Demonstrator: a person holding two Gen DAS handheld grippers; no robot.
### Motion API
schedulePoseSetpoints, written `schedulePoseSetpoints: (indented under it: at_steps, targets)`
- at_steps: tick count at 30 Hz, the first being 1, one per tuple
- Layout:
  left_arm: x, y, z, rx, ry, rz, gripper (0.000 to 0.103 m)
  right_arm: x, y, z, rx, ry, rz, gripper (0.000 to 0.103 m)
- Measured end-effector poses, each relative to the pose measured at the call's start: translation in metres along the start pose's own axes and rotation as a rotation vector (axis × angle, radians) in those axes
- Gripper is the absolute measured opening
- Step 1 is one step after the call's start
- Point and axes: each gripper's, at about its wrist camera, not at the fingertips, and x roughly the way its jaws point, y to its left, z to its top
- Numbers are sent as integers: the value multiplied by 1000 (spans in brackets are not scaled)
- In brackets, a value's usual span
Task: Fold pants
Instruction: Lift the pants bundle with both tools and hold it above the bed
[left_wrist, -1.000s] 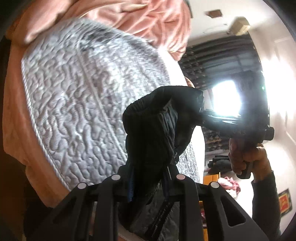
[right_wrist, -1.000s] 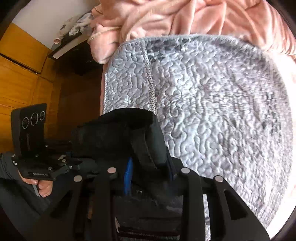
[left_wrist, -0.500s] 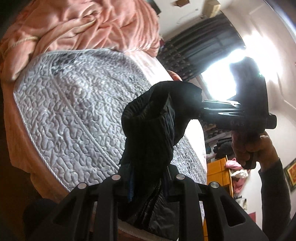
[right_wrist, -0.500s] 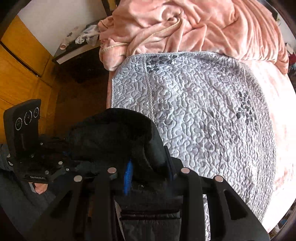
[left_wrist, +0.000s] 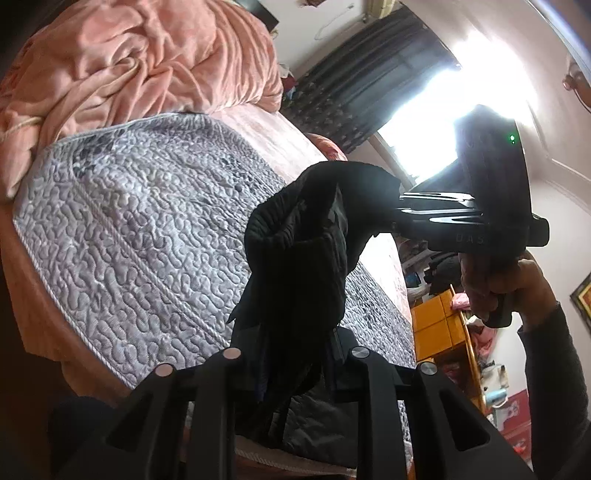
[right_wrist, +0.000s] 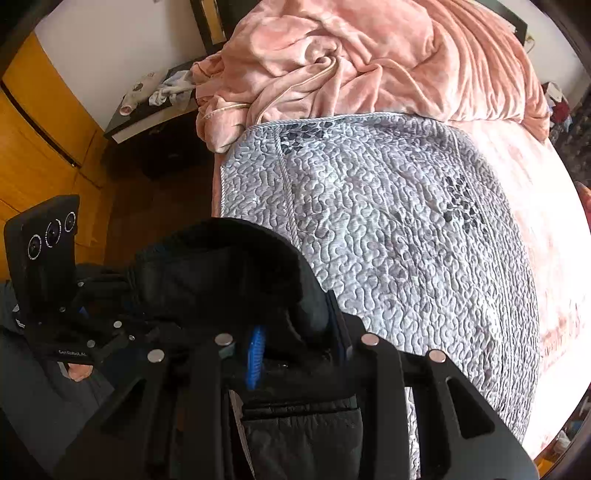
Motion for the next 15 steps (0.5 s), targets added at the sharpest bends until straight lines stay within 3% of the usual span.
schedulePoseSetpoints:
  at_steps: [15]
  targets:
    - [-3, -46, -15, 133, 10, -4, 23, -37, -4, -48, 48, -75, -19, 29]
